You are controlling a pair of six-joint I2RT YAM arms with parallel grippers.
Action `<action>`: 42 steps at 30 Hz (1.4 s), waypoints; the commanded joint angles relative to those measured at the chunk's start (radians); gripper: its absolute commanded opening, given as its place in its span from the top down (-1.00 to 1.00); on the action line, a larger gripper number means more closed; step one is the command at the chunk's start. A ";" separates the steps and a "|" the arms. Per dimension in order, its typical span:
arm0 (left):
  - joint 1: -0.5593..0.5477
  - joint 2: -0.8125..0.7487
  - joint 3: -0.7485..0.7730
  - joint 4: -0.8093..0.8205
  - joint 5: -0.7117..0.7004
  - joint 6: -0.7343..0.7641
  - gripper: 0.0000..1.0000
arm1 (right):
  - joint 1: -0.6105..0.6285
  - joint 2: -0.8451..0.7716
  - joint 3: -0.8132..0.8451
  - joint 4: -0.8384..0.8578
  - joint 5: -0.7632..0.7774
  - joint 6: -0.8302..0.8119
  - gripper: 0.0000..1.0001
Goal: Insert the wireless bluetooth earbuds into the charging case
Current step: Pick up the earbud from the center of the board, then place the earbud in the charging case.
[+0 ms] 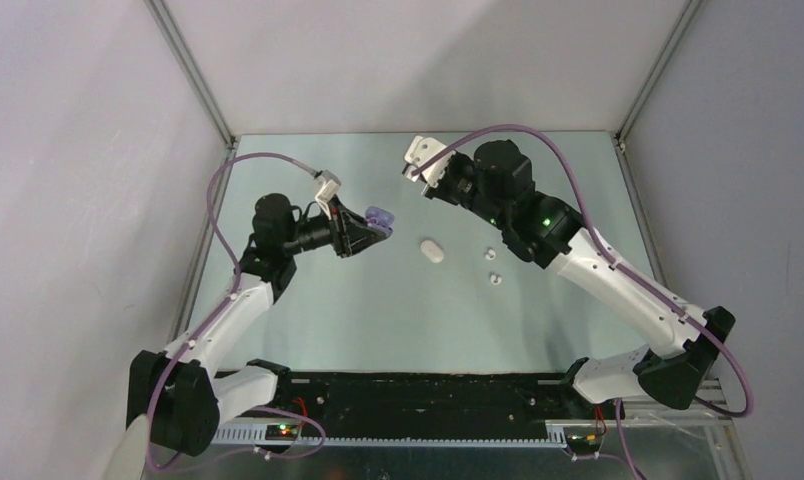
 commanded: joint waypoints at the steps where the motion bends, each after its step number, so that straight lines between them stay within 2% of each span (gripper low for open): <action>1: -0.007 -0.013 0.039 0.094 0.093 0.025 1.00 | 0.012 -0.028 -0.003 0.043 -0.203 0.076 1.00; 4: -0.007 -0.035 0.011 0.183 0.129 0.031 1.00 | 0.022 -0.042 -0.031 0.056 -0.289 0.092 1.00; 9: -0.008 -0.105 -0.060 0.334 0.093 0.029 1.00 | 0.063 -0.066 -0.084 0.116 -0.324 0.083 1.00; 17: -0.016 -0.151 -0.063 0.362 0.079 0.001 1.00 | 0.125 -0.078 -0.147 0.195 -0.241 -0.009 1.00; 35: -0.023 -0.153 -0.034 0.344 0.032 -0.018 1.00 | 0.162 -0.061 -0.189 0.256 -0.224 -0.119 1.00; 42: -0.023 -0.148 -0.041 0.387 0.011 -0.088 1.00 | 0.164 -0.056 -0.203 0.264 -0.213 -0.143 1.00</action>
